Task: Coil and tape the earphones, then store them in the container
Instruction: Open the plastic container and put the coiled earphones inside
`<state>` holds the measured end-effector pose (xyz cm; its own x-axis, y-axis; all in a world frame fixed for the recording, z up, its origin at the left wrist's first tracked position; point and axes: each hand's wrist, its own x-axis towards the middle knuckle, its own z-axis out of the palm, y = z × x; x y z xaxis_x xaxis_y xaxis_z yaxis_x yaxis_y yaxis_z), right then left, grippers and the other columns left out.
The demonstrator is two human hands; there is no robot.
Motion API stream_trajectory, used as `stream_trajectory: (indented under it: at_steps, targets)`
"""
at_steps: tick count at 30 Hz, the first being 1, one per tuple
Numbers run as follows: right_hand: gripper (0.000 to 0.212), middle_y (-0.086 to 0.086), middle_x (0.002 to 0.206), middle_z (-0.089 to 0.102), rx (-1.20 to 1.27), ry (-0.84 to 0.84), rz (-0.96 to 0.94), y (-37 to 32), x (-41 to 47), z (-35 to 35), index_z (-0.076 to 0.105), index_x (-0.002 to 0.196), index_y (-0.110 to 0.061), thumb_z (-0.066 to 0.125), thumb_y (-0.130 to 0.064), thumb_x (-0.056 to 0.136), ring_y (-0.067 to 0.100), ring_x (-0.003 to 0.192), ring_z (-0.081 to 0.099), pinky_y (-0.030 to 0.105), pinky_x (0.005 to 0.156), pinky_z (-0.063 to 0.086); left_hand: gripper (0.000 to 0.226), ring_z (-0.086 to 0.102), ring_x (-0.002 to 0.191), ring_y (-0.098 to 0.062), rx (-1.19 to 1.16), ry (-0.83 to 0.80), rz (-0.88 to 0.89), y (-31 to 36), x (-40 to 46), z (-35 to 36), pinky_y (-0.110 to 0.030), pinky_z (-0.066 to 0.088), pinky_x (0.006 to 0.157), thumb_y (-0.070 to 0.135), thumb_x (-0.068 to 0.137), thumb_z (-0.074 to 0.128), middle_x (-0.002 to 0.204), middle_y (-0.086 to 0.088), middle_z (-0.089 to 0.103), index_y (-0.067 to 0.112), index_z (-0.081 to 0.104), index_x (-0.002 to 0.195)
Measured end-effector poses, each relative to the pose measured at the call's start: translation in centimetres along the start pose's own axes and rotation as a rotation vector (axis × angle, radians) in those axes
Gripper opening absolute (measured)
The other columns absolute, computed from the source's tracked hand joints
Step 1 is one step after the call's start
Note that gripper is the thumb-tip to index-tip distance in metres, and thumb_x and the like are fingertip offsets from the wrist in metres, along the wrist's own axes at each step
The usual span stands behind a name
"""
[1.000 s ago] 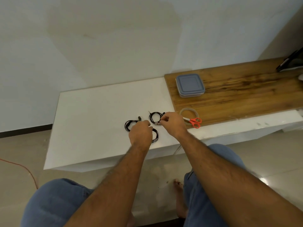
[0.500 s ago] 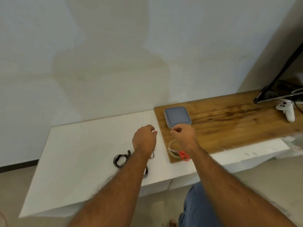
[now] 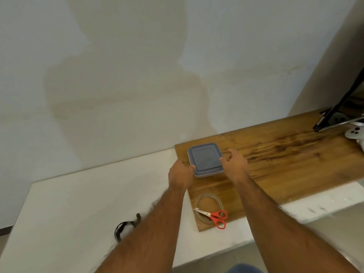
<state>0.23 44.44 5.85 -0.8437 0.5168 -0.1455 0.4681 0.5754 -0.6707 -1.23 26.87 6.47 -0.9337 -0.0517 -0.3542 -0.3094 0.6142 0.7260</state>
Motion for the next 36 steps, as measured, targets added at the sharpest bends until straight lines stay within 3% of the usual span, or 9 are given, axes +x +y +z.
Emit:
stream_trajectory:
  at_steps: [5,9,16,20,23,26,31,33,36]
  targets:
    - [0.058,0.012,0.140,0.052,-0.006,-0.062,0.070,0.9,2.1,2.2,0.039,0.145,-0.011,0.058,-0.032,0.095,0.032,0.125,0.051,0.041,0.102,0.046,0.055,0.056,0.116,-0.030,0.005,-0.029,-0.074,-0.4,2.3,2.5,-0.041,0.049,0.098,0.038,0.092,0.063,0.129,-0.011,0.058,0.006,0.047,0.133]
    - [0.046,0.015,0.128,0.059,-0.002,-0.068,0.084,1.8,2.5,3.6,0.050,0.133,-0.008,0.060,-0.029,0.094,0.034,0.116,0.056,0.040,0.094,0.049,0.042,0.062,0.102,-0.028,-0.043,-0.045,-0.069,-1.0,3.3,4.1,-0.044,0.056,0.088,0.035,0.090,0.065,0.117,-0.008,0.065,0.013,0.056,0.124]
    - [0.043,0.011,0.116,0.066,0.192,-0.043,0.142,3.0,1.6,4.9,0.060,0.125,-0.010,0.068,-0.028,0.087,0.030,0.100,0.065,0.047,0.082,0.058,0.046,0.061,0.108,-0.028,-0.134,-0.042,-0.064,-1.6,2.5,4.1,-0.045,0.056,0.089,0.021,0.092,0.065,0.125,-0.007,0.062,0.015,0.052,0.136]
    - [0.041,0.012,0.113,0.064,0.356,-0.073,0.175,2.5,0.2,4.4,0.059,0.124,-0.006,0.071,-0.019,0.086,0.030,0.100,0.065,0.047,0.077,0.059,0.038,0.063,0.104,-0.026,-0.263,-0.005,-0.067,-2.3,1.4,2.0,-0.046,0.057,0.087,0.029,0.094,0.059,0.122,-0.008,0.064,0.015,0.055,0.130]
    - [0.034,0.014,0.112,0.063,0.550,-0.162,0.210,1.1,-1.8,3.5,0.058,0.123,-0.003,0.065,-0.007,0.090,0.030,0.098,0.065,0.032,0.062,0.060,0.030,0.065,0.096,-0.024,-0.415,0.028,-0.105,-2.7,-0.1,-0.8,-0.039,0.060,0.074,0.038,0.098,0.050,0.111,-0.009,0.065,0.015,0.059,0.116]
    - [0.028,0.015,0.110,0.064,0.663,-0.226,0.165,-0.8,-4.5,2.3,0.060,0.119,-0.002,0.062,-0.002,0.091,0.028,0.094,0.066,0.024,0.053,0.057,0.033,0.068,0.095,-0.026,-0.557,0.016,-0.139,-2.9,-2.2,-4.0,-0.040,0.060,0.075,0.039,0.102,0.039,0.109,-0.010,0.066,0.013,0.056,0.112]
    - [0.026,0.009,0.102,0.067,0.718,-0.328,0.058,-5.0,-10.4,0.0,0.061,0.117,-0.002,0.062,-0.001,0.091,0.024,0.090,0.067,0.032,0.064,0.060,0.038,0.068,0.091,-0.025,-0.690,-0.013,-0.110,-3.7,-7.0,-10.0,-0.038,0.059,0.067,0.044,0.103,0.033,0.110,-0.010,0.065,0.013,0.049,0.119]
    - [0.025,0.008,0.099,0.067,0.728,-0.360,0.031,-6.6,-13.3,-0.5,0.061,0.116,-0.002,0.062,0.000,0.091,0.024,0.088,0.067,0.034,0.068,0.061,0.045,0.068,0.096,-0.026,-0.728,-0.030,-0.088,-4.4,-9.1,-11.9,-0.040,0.060,0.070,0.051,0.102,0.031,0.112,-0.009,0.067,0.017,0.054,0.120]
    - [0.020,0.011,0.098,0.067,0.742,-0.427,-0.002,-8.4,-17.8,-0.9,0.060,0.109,-0.001,0.063,0.001,0.090,0.021,0.081,0.067,0.027,0.058,0.059,0.061,0.069,0.102,-0.025,-0.853,-0.126,-0.098,-5.7,-12.4,-14.5,-0.047,0.056,0.087,0.061,0.100,0.019,0.112,-0.007,0.072,0.025,0.065,0.116]
